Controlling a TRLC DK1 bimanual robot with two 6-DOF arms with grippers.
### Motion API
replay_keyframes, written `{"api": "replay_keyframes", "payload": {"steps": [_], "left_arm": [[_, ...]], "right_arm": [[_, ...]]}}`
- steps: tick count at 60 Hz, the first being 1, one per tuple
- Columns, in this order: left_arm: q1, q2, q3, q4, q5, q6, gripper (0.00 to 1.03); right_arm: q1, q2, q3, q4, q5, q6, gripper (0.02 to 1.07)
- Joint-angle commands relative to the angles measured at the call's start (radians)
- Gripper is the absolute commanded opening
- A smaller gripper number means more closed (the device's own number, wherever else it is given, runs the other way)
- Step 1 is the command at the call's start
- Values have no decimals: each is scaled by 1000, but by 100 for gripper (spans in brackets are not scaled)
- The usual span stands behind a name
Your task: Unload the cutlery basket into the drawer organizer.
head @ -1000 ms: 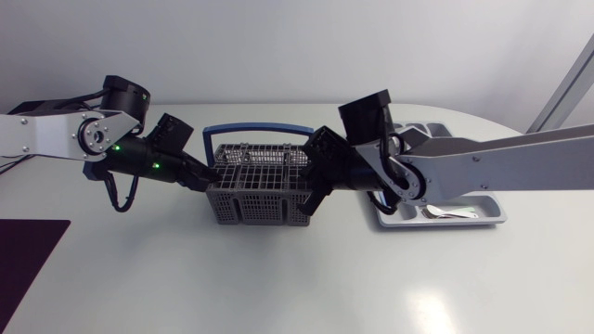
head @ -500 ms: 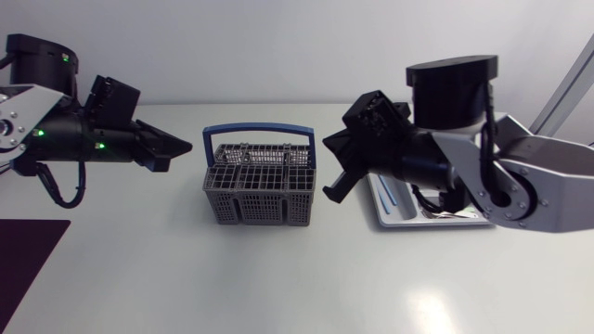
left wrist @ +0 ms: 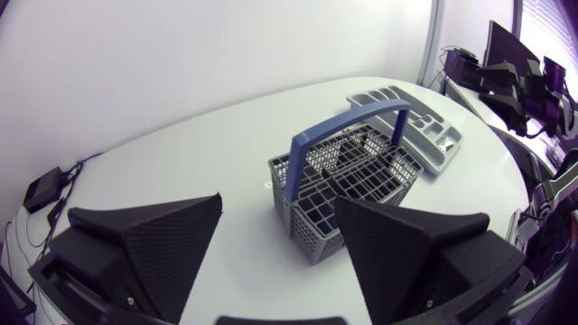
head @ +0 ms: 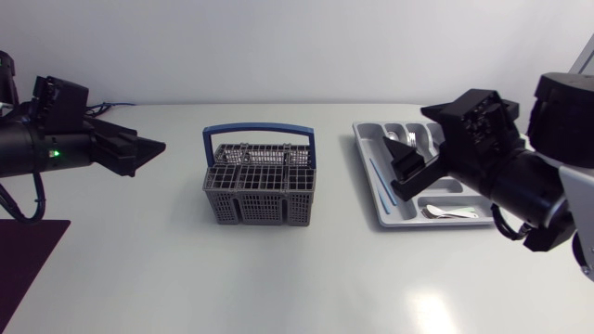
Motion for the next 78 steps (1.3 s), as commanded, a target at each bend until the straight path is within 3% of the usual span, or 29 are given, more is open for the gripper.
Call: {"api": "replay_keyframes", "payload": {"steps": [1,19,30,47,63,78], "left_arm": [[26,-20,-29,7,-20,-25,99],[135,-116,-95,44,-27,-165,99],[143,-250,-186,143,-29,-199,99],[163,-414,-284,197,-33,-194,99],[216,-564,-364,208,-41,-281,99],[161,-690,-475,240,-124,-294,99]], "right_arm": [[-43,-45,-36,-9,33,1,103],[-220,-178,-92,-85,39,63,103],[-293,-292,-149,-98,39,64,103],[-373,-523,-246,-129,40,49,103],[-424,-718,-333,-150,45,35,103],[-435,-786,-397,-161,14,119,103]]}}
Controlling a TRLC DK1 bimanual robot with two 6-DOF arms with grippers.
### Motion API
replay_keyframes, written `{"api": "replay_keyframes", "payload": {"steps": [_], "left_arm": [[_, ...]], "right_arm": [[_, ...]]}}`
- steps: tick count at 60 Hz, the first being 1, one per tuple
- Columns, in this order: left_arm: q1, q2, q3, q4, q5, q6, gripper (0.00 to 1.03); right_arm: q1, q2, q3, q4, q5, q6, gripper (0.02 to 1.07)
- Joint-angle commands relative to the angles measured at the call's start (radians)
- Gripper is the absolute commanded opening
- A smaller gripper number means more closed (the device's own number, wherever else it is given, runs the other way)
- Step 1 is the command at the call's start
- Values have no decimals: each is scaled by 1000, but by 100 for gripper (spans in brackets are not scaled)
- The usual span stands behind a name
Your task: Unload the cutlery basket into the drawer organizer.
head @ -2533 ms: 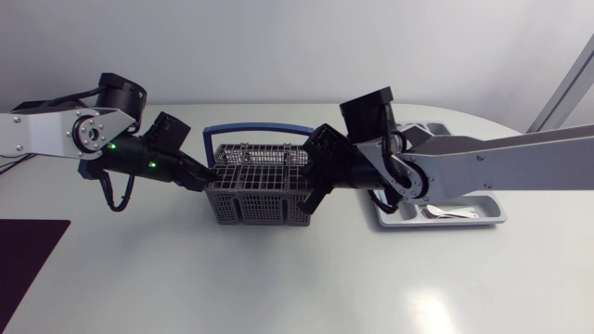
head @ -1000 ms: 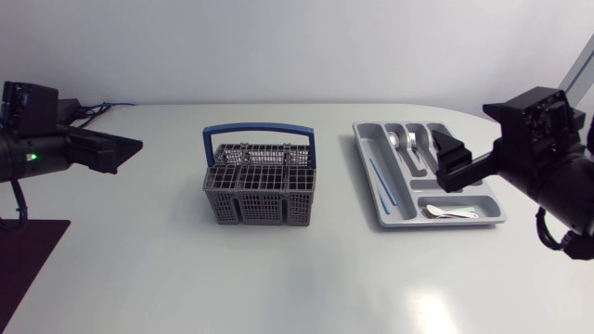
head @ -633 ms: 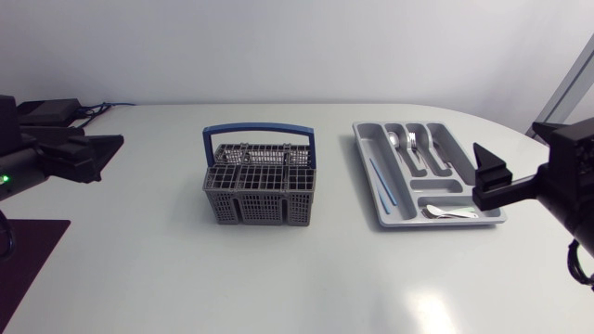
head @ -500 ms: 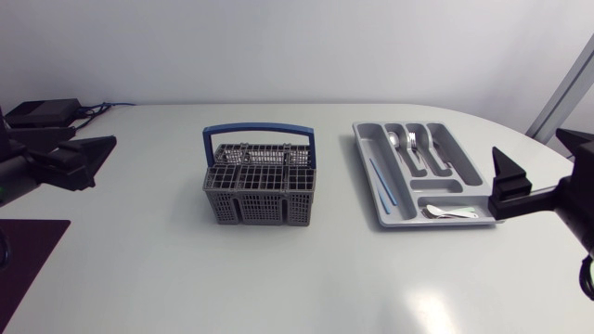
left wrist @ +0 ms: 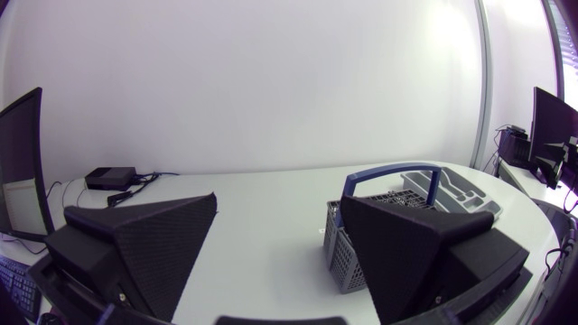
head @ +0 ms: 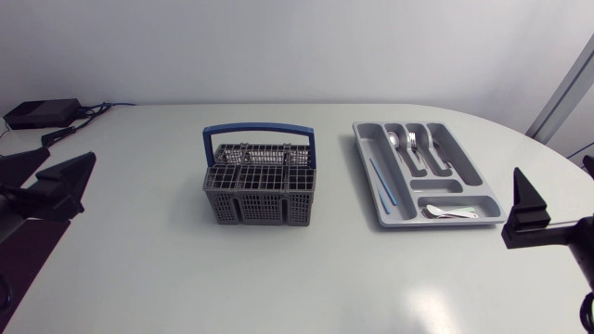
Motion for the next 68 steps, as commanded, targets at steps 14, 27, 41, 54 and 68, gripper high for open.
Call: {"api": "replay_keyframes", "payload": {"steps": [14,27,41,54,68], "left_arm": [[-87,-152,-161,38,-120,-44,99],[-147,-260,-261,59,-208,-57,99],[-213,-376,-370,81,-303,-71,99],[-243,-430,-421,91,-348,-78,99],[-243,-430,-421,91,-348,-78,99]], "right_arm": [[-11,-56,-99,-7,-43,151,103],[-13,-92,-155,-5,-78,241,103],[-15,-132,-216,-3,-116,338,103],[-17,-150,-244,-2,-134,384,103],[-17,-150,-244,-2,-134,384,103]]}}
